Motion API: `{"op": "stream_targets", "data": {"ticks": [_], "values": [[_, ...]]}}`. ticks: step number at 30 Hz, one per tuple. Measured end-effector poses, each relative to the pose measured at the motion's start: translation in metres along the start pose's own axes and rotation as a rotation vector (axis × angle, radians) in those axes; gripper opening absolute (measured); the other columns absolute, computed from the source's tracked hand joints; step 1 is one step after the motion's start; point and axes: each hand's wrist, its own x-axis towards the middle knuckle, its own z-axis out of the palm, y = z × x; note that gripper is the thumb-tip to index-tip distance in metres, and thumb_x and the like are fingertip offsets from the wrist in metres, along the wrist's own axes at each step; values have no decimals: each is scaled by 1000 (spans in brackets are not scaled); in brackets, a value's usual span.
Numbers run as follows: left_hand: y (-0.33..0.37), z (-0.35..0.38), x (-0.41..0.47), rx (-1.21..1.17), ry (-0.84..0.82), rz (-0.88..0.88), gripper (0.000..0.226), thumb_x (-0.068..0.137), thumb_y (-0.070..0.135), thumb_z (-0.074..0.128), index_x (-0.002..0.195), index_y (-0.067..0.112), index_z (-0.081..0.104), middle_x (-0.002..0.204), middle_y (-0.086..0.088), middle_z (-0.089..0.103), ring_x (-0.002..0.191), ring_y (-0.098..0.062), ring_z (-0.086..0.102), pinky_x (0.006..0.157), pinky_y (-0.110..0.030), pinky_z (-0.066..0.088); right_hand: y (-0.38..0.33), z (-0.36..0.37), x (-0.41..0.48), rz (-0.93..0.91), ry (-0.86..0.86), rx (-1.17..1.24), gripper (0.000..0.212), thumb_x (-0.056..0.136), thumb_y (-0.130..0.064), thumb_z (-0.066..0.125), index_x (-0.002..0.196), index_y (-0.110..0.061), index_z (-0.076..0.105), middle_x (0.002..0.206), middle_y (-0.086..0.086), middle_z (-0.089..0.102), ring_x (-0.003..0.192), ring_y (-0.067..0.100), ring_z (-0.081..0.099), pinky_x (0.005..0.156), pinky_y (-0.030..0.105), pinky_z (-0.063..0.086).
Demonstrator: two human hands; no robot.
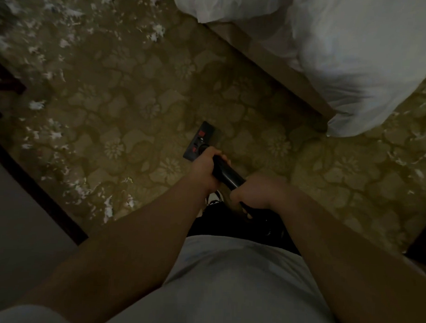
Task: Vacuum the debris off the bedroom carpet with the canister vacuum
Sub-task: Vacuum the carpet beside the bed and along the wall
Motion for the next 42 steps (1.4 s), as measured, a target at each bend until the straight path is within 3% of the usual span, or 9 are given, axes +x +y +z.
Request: {"op": "stream_targets", "data": {"ticks": [8,14,16,19,22,25,28,34,42], "values": [[3,12,12,45,43,-35,18,95,10,56,78,8,51,67,-5,50,63,-19,49,67,-34,50,4,2,16,6,-45,66,20,91,-25,72,98,-11,60,90,7,61,72,18,59,59,26,49],[-45,50,12,5,58,-26,18,96,11,56,79,8,52,67,-5,50,63,-18,50,72,-35,52,62,-25,13,22,-106,93,32,90,-26,73,113,-8,64,101,13,68,89,27,68,88,41,61],[-74,70,10,-15,62,-9,16,96,12,56,81,8,51,67,-5,51,62,-17,51,70,-34,52,92,-41,7,30,-117,60,31,87,-26,74,112,-8,65,102,14,70,94,30,70,89,42,61],[-130,111,3,-71,78,2,17,96,11,56,81,9,50,64,-5,50,60,-19,50,66,-35,51,149,-74,-3,37,-146,-36,24,83,-24,74,99,-8,66,102,16,72,94,34,72,85,42,63],[-191,167,-7,-74,92,-18,22,97,13,54,77,9,48,54,-5,51,55,-22,49,63,-36,48,213,-117,-21,112,-213,-86,31,86,-24,72,108,-3,67,100,21,73,91,37,74,82,45,63],[-246,223,-15,-50,83,-70,28,96,15,54,70,8,48,45,-6,53,58,-24,49,65,-35,47,277,-156,-43,185,-230,-64,29,93,-19,72,113,1,65,90,19,71,67,28,68,59,30,58],[-287,263,-21,-29,50,-135,25,92,16,59,69,9,50,48,-6,56,62,-24,53,67,-39,50,328,-181,-67,222,-215,-22,19,95,-17,72,95,0,65,82,16,69,61,26,65,58,29,56],[-342,319,-28,-10,-80,-187,21,94,12,56,75,12,47,60,-5,52,62,-22,51,68,-38,51,387,-215,-101,239,-138,68,26,81,-9,76,57,-4,66,59,15,69,46,24,66,47,26,52],[-360,351,-46,145,-114,-197,18,92,12,57,76,11,49,59,-4,52,61,-19,51,70,-34,52,413,-221,-138,272,-92,233,12,91,-12,71,90,0,69,68,15,71,52,23,67,46,24,54]]}}
